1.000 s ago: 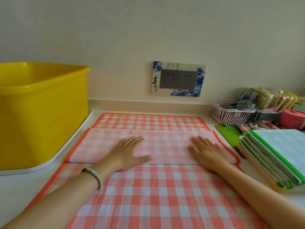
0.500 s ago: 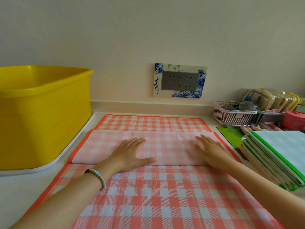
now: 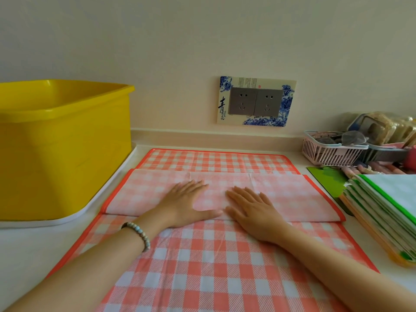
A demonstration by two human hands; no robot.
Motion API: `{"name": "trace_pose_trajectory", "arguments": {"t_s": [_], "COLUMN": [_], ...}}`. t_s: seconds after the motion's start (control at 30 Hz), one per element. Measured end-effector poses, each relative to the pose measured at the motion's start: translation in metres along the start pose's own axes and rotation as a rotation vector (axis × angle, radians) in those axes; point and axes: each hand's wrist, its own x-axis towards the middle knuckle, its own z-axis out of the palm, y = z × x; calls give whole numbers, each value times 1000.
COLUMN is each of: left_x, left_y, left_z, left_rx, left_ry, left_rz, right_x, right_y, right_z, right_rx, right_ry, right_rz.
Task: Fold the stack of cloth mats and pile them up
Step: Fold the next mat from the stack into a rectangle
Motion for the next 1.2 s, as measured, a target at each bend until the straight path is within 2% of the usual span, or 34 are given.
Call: {"name": "trace_pose_trajectory", "arguments": {"t_s": [0.2,0.57,0.83,1.03,1.2], "left_x": [-9,-62,-36,29,73], "left_y": [-17,-90,-72,-27,-6], "left_z": [-4,-24,-42,-40,-41], "left_rx": [-3,-58,-120,-118,-62], "left_ry": [-19,7,26,12,-22], "left_rz": [12,-173,-239,-68,-50], "right_x": [0,1,2,4,4], "right_y": [4,6,5,7,6], "right_z": [1,1,0,-4,-7], "right_rx": [12,3,76,270,374], "right_ry": [-1,-18,4,50,89], "right_rz": [1,-10,-7,4,19]}}
